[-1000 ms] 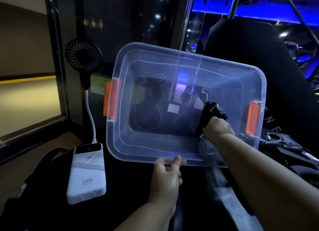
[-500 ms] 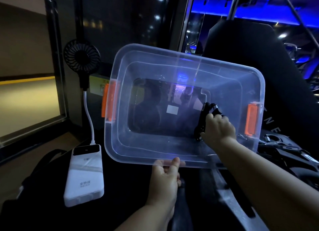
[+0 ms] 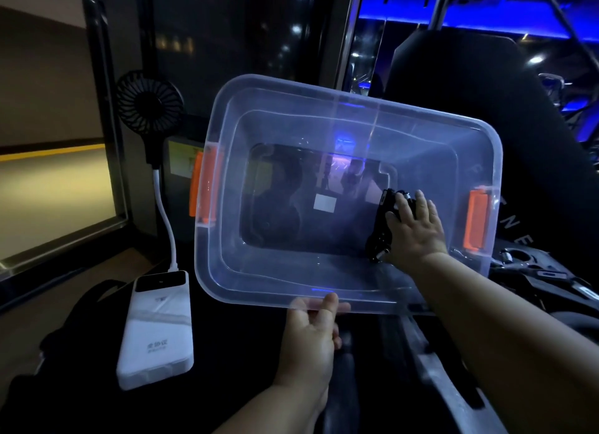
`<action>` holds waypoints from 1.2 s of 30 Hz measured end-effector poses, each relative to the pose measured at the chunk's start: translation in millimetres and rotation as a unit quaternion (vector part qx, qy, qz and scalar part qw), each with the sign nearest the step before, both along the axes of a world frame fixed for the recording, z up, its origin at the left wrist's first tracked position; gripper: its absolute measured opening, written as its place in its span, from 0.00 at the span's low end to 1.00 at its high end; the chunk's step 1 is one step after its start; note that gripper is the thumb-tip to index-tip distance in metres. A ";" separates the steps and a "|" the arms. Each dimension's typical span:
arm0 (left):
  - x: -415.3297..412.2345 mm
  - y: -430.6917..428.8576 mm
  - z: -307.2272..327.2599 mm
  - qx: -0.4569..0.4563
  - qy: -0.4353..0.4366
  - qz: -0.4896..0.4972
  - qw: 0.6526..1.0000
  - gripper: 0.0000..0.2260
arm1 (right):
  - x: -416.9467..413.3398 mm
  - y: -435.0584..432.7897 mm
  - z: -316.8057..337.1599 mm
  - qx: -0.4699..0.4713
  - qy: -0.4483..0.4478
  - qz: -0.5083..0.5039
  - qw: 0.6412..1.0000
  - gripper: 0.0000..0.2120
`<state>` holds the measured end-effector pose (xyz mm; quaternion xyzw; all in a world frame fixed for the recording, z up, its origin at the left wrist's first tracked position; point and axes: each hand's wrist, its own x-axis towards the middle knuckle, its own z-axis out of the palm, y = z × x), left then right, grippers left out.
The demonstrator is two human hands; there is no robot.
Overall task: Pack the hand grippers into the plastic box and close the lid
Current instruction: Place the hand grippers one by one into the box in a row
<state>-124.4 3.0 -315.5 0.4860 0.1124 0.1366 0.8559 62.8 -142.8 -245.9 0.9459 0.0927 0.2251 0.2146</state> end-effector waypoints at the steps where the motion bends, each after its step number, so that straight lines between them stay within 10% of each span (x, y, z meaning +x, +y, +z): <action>1: 0.1 0.0 -0.6 0.001 0.000 0.000 1.000 0.07 | 0.3 0.0 0.4 -0.001 0.001 0.000 1.000 0.36; 12: 3.8 3.1 -3.4 0.025 0.004 -0.007 1.000 0.07 | -19.4 6.5 15.9 0.058 -0.009 0.028 0.998 0.43; 24: -5.8 0.7 0.6 0.032 -0.034 0.014 0.999 0.05 | -119.6 -19.0 -11.5 0.268 -0.086 0.099 0.955 0.15; 36: -2.7 -1.7 -2.1 0.042 -0.020 0.025 0.999 0.06 | -197.8 -74.5 -47.0 0.361 -0.052 0.069 0.928 0.17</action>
